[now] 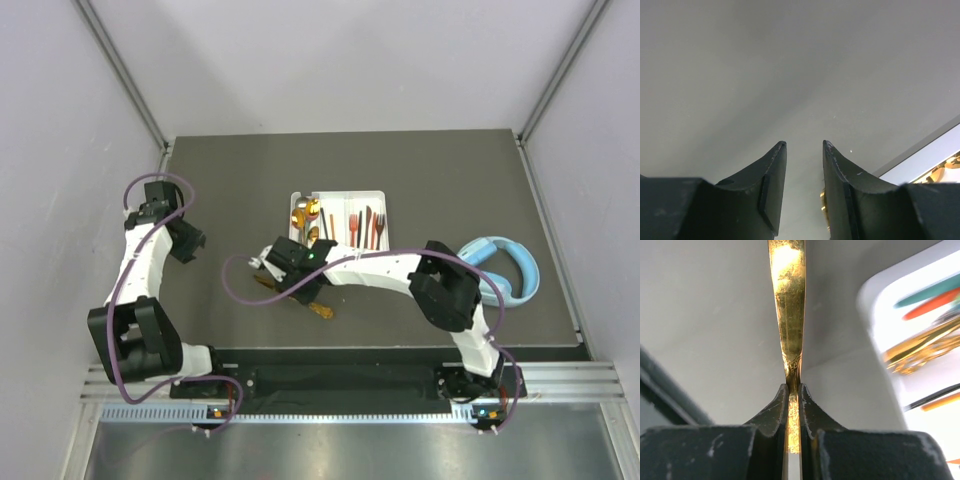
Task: Sort the eating utensils into containers
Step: Pick up the knife at the center of the board, then place the knife in the storage box.
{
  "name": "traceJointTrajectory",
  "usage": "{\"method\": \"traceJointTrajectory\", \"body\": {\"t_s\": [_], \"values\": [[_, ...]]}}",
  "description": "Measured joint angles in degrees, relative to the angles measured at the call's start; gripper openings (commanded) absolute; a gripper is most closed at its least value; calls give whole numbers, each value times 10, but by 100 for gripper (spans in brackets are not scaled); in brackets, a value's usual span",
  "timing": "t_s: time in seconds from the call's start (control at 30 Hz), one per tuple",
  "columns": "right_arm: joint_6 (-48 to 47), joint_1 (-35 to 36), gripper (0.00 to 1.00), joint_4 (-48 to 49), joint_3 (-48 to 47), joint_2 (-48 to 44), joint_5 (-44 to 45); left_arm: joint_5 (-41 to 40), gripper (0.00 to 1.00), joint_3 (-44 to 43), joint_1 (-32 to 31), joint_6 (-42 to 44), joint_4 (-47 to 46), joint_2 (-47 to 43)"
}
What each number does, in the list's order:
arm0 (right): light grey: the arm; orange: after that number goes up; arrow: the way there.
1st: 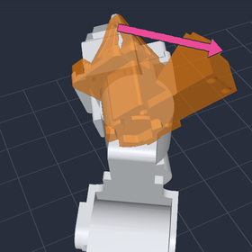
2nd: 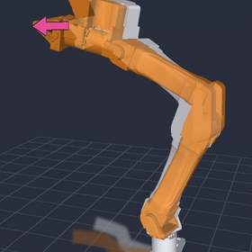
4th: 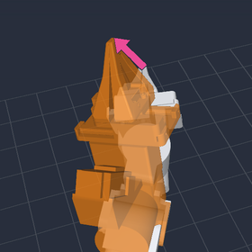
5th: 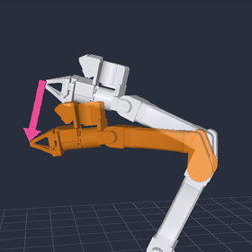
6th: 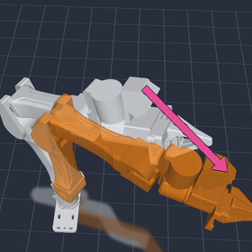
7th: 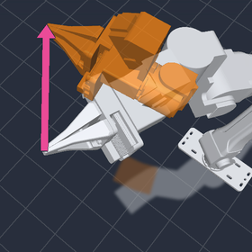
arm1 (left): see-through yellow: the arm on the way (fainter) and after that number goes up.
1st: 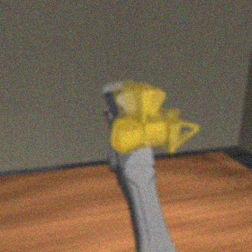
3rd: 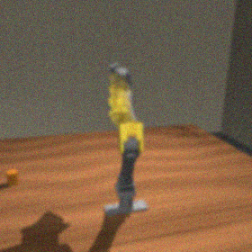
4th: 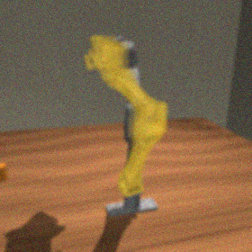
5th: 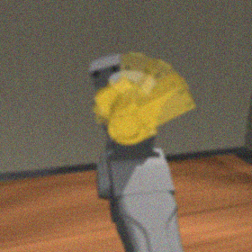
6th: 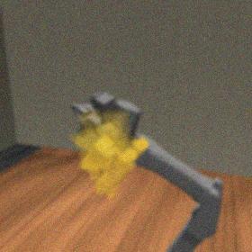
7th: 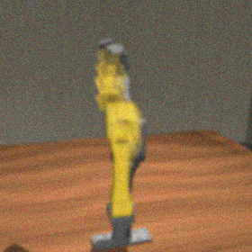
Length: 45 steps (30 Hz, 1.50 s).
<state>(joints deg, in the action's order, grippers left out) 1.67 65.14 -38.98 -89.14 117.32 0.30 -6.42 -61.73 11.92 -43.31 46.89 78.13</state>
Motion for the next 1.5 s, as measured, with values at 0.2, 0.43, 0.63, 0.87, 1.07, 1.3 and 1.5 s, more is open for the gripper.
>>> {"method": "traceJointTrajectory", "body": {"t_s": [0.2,0.43,0.63,0.87,1.07,1.3,1.5], "values": [[-22,-30,0,-1,-74,48,19,4,40,0,0,0,-1,0],[-30,-52,0,-20,-134,78,9,6,40,0,0,6,-1,0],[-31,-59,0,-26,-145,71,2,10,39,0,0,6,-2,1],[-32,-72,0,-39,-145,34,16,10,38,0,0,7,-2,4],[-30,-91,0,-39,-145,-14,32,13,38,0,0,7,-2,12],[5,-139,0,-40,-145,-17,55,15,37,0,0,10,-1,14],[63,-181,0,-40,-152,12,70,16,36,0,0,13,0,25]]}}
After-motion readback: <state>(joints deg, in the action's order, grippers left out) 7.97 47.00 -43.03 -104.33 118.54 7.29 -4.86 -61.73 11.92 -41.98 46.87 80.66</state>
